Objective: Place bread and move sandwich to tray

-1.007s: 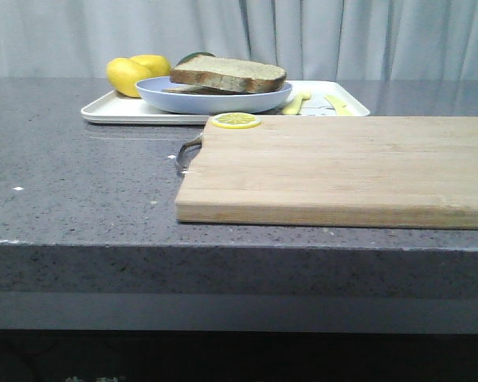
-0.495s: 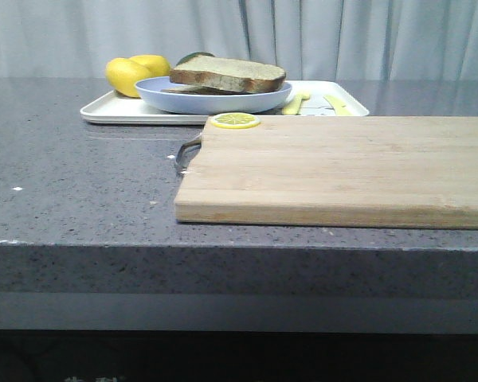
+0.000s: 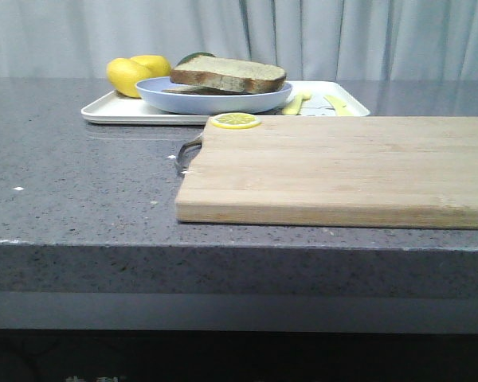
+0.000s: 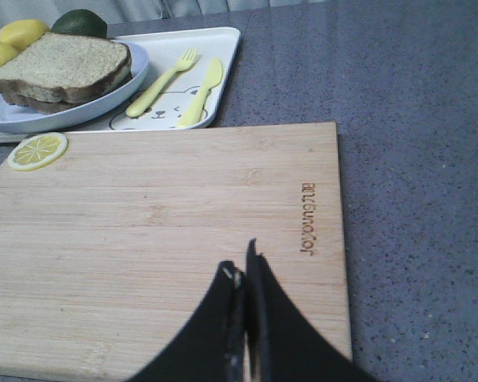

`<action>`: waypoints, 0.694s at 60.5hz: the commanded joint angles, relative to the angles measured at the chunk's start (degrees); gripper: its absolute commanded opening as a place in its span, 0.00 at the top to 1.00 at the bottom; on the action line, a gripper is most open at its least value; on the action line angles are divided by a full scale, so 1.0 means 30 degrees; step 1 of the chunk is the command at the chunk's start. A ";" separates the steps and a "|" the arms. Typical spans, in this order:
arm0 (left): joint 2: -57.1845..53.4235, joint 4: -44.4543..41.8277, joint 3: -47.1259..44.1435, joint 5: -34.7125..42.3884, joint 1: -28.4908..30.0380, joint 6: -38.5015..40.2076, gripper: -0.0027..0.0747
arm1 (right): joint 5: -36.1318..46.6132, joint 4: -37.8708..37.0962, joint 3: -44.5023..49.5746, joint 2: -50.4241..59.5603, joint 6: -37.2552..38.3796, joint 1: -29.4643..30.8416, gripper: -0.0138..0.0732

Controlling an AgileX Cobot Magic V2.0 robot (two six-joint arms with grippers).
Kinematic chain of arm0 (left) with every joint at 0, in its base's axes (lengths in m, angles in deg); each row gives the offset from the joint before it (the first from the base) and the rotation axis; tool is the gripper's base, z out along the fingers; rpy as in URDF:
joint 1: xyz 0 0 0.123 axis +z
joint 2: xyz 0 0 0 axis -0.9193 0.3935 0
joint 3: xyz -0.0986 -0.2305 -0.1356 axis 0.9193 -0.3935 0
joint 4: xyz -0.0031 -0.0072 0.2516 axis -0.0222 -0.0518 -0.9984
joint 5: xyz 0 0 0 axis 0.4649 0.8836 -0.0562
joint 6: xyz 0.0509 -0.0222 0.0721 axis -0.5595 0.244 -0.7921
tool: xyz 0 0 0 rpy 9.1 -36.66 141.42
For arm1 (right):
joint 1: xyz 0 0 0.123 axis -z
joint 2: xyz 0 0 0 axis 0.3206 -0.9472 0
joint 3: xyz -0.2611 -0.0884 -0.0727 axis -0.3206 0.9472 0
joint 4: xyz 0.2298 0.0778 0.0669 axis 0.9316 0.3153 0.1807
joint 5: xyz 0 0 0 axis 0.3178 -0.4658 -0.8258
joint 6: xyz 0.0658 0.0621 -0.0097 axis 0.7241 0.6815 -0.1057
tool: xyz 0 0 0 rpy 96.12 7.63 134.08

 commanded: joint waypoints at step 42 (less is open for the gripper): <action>-0.2580 0.0181 -0.7940 0.7339 0.2425 0.0000 0.99 | 0.1429 0.0056 -0.0492 -0.0029 0.0019 0.0046 0.91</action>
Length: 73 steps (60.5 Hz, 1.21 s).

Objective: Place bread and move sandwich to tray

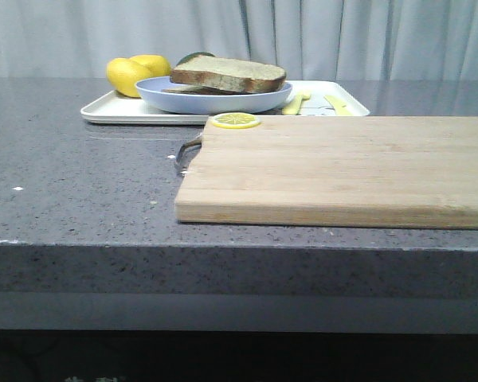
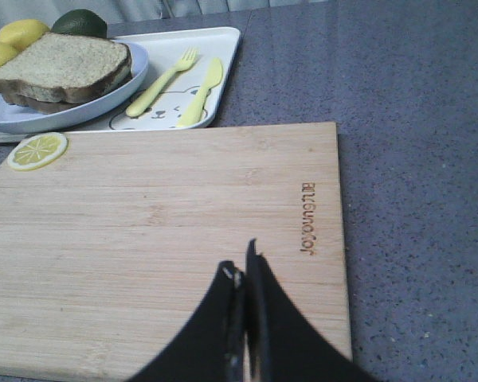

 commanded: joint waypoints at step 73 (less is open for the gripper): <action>-0.0447 0.0181 0.0000 0.2035 0.0040 0.0000 0.99 | 0.2420 -0.0434 -0.0166 0.0075 0.0019 -0.0023 0.91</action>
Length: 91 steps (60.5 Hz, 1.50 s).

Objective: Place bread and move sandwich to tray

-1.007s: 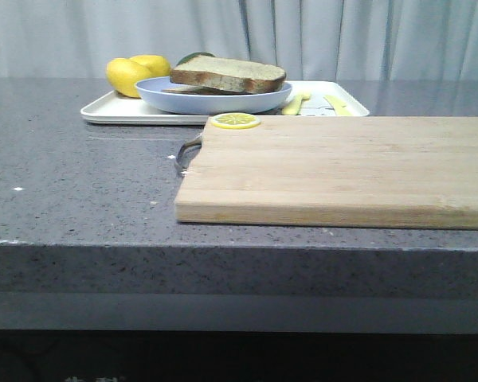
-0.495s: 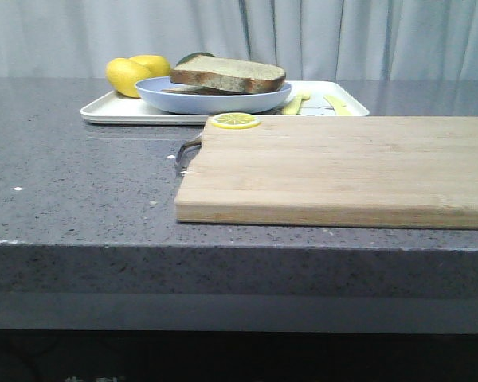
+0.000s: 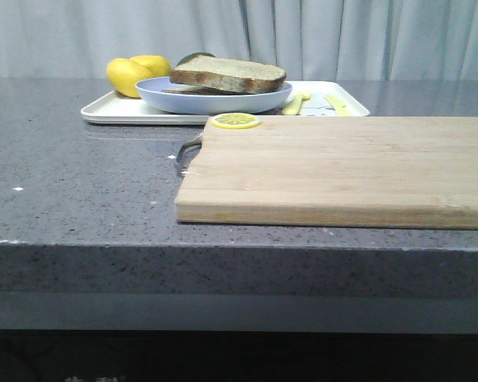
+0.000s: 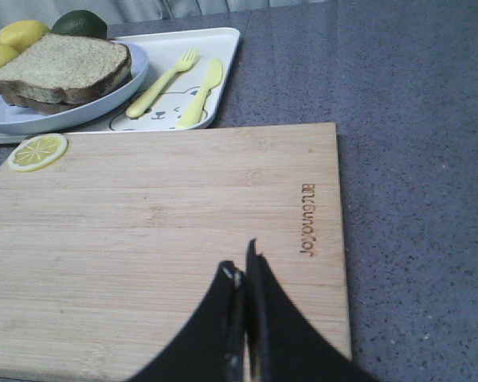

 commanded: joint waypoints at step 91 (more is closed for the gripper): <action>-0.0410 0.0181 0.0000 0.1712 0.0040 0.0000 0.99 | 0.2938 -0.0345 0.7580 0.9222 0.0019 -0.0107 0.91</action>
